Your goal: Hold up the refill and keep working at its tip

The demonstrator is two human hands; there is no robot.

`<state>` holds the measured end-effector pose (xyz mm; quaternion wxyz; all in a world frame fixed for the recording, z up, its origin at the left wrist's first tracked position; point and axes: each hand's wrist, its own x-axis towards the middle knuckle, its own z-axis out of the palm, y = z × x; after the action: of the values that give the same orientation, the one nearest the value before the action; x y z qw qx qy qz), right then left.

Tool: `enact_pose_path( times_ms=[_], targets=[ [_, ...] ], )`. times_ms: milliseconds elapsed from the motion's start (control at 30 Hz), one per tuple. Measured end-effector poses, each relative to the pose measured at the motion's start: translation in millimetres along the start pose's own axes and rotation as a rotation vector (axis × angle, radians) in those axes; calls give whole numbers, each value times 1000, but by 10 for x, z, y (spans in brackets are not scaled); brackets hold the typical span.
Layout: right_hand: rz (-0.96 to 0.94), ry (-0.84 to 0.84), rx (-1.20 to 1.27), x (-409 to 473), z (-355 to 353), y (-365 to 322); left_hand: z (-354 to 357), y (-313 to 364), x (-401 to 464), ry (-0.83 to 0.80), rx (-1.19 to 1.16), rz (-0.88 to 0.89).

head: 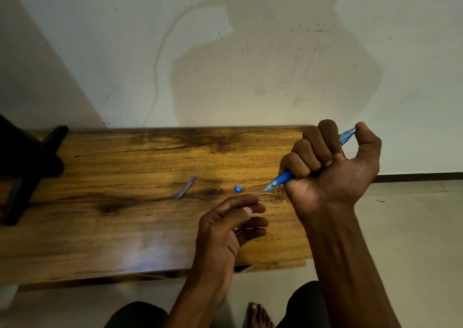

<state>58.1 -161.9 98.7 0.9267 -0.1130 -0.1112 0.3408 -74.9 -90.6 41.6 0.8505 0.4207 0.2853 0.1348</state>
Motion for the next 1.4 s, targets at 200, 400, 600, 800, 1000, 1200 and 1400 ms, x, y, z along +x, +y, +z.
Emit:
enact_pose_path(
  times_ms=[200, 400, 600, 800, 1000, 1200, 1400],
  targets=[
    [-17, 21, 5, 3, -20, 5, 84, 95, -57, -46, -56, 25],
    [-6, -5, 1, -3, -29, -5, 140, 170, -113, -115, -97, 59],
    [-12, -5, -20, -3, -13, -14, 161, 187, -131, -136, -100, 69],
    [-14, -6, -9, -1, -24, -10, 189, 206, -147, -120, -97, 56],
    [-5, -11, 5, 2, -43, -11, 193, 219, -150, -117, -97, 50],
    [18, -32, 10, 0, -46, -10, 199, 227, -167, -116, -97, 47],
    [33, 8, -29, -10, -7, -1, 216, 266, -181, -110, -124, 37]
  ],
)
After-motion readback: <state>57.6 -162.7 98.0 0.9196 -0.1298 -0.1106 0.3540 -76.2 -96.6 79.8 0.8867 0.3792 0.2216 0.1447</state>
